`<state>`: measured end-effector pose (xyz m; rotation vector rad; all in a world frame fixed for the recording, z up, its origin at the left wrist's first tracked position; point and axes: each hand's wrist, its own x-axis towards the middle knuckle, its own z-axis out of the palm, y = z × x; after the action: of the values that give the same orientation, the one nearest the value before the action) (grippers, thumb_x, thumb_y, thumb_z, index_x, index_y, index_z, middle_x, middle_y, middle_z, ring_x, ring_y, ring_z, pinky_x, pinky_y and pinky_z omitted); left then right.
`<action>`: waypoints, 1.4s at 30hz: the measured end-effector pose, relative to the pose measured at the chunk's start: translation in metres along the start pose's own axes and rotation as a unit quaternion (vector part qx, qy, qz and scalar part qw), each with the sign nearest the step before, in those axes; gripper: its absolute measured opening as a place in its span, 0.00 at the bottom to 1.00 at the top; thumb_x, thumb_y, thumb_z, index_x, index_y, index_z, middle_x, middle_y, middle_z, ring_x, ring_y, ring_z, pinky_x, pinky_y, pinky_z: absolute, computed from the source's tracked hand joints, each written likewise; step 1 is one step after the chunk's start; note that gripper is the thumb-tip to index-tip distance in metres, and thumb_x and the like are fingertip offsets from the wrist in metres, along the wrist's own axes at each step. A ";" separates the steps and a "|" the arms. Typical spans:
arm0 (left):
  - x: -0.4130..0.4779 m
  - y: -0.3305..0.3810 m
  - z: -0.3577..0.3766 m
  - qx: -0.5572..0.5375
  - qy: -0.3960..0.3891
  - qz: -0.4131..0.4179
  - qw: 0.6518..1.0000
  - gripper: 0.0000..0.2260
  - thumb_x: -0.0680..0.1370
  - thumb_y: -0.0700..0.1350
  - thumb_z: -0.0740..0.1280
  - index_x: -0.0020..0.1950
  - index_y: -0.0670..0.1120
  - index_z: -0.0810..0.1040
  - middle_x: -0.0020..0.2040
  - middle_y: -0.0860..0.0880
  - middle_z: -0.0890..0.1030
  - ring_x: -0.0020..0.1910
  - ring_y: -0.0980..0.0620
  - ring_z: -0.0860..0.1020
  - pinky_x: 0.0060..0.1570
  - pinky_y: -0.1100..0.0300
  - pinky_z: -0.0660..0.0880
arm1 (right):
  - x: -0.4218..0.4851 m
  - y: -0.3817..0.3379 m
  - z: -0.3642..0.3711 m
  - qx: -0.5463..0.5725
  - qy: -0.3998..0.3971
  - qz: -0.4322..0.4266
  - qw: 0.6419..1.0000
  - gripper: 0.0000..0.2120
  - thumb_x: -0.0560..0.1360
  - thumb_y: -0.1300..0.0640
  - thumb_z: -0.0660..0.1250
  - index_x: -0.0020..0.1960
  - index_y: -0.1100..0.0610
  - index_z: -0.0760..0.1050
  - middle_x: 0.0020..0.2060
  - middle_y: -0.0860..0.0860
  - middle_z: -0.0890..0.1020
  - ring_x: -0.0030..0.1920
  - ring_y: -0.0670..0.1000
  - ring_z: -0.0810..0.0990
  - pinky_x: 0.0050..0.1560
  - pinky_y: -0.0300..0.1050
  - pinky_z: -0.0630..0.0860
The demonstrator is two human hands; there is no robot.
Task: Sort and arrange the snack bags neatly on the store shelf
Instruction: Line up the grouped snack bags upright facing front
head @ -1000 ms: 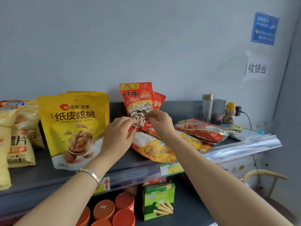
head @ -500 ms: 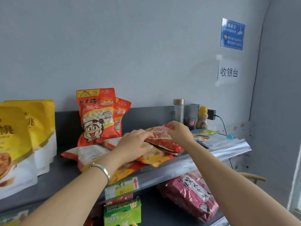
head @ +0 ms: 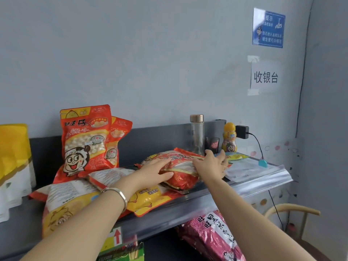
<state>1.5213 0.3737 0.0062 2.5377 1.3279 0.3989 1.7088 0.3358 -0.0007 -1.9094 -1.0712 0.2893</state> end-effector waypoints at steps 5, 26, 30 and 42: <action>0.003 -0.004 0.005 0.015 -0.004 -0.005 1.000 0.30 0.77 0.64 0.56 0.77 0.57 0.52 0.78 0.52 0.54 0.76 0.50 0.52 0.74 0.47 0.53 | 0.000 -0.004 0.010 0.126 0.019 0.035 0.991 0.30 0.77 0.63 0.63 0.76 0.54 0.58 0.76 0.58 0.34 0.76 0.67 0.39 0.74 0.54 0.51; -0.092 -0.060 -0.061 -0.030 -0.122 0.054 0.991 0.22 0.78 0.51 0.64 0.72 0.53 0.66 0.69 0.64 0.62 0.67 0.67 0.61 0.67 0.69 0.57 | -0.049 -0.084 0.071 -0.233 -0.260 -0.383 0.855 0.15 0.79 0.52 0.59 0.63 0.50 0.77 0.57 0.49 0.81 0.53 0.52 0.79 0.55 0.52 0.78; -0.109 -0.073 -0.065 -0.017 -0.131 0.036 0.991 0.31 0.75 0.50 0.69 0.73 0.61 0.57 0.67 0.67 0.56 0.67 0.67 0.55 0.65 0.69 0.52 | -0.044 -0.087 0.080 -0.245 -0.234 -0.361 0.869 0.14 0.79 0.52 0.59 0.61 0.49 0.79 0.58 0.48 0.81 0.54 0.51 0.78 0.56 0.54 0.78; -0.085 -0.070 -0.041 0.078 0.168 0.068 0.980 0.15 0.77 0.47 0.65 0.63 0.60 0.74 0.61 0.58 0.77 0.58 0.52 0.75 0.54 0.51 0.74 | -0.034 -0.072 0.053 0.079 -0.199 -0.220 0.952 0.10 0.79 0.54 0.62 0.48 0.57 0.81 0.41 0.50 0.82 0.43 0.49 0.79 0.51 0.49 0.76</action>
<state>1.4077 0.3461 0.0095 2.7942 1.3429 0.8111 1.6180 0.3568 0.0195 -1.4487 -1.6541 0.4999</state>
